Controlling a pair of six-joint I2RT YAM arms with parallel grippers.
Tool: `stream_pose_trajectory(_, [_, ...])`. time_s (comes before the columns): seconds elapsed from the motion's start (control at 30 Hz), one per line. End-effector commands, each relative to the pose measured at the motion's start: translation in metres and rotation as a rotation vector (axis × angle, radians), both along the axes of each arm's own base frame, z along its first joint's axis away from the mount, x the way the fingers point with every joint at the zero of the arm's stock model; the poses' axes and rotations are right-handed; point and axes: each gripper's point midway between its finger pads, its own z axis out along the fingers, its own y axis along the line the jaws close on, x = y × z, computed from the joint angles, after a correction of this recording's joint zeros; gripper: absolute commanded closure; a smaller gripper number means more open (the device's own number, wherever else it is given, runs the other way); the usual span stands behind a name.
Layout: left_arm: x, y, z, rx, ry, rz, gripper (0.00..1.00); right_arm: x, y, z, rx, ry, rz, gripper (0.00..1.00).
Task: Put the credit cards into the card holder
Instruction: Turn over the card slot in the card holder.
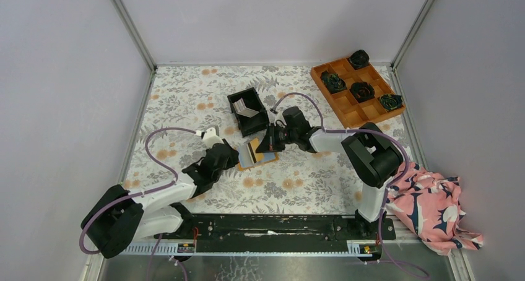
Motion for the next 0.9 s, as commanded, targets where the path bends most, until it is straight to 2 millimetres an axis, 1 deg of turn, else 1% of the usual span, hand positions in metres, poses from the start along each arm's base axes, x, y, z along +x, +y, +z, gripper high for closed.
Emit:
stream_pose_trajectory(0.0, [-0.003, 0.008, -0.003, 0.030, 0.004, 0.021, 0.74, 0.009, 0.007, 0.010, 0.015, -0.064, -0.005, 1.00])
stream_pose_trajectory(0.07, [-0.003, 0.001, -0.006, 0.026, 0.009, -0.004, 0.75, 0.010, 0.005, 0.008, 0.013, -0.069, -0.012, 1.00])
stream_pose_trajectory(0.17, [-0.003, -0.001, -0.014, 0.027, 0.023, -0.010, 0.75, 0.012, 0.002, 0.007, 0.012, -0.071, -0.020, 1.00])
stream_pose_trajectory(0.47, [-0.005, -0.002, -0.034, 0.044, 0.064, -0.015, 0.77, 0.024, -0.017, 0.002, 0.013, -0.071, -0.065, 1.00])
stream_pose_trajectory(0.6, [-0.005, -0.003, -0.039, 0.046, 0.075, -0.017, 0.80, 0.026, -0.020, -0.004, 0.014, -0.059, -0.069, 1.00])
stream_pose_trajectory(0.87, [-0.005, -0.003, -0.044, 0.050, 0.084, -0.013, 0.82, 0.027, -0.022, -0.014, 0.029, -0.033, -0.073, 1.00])
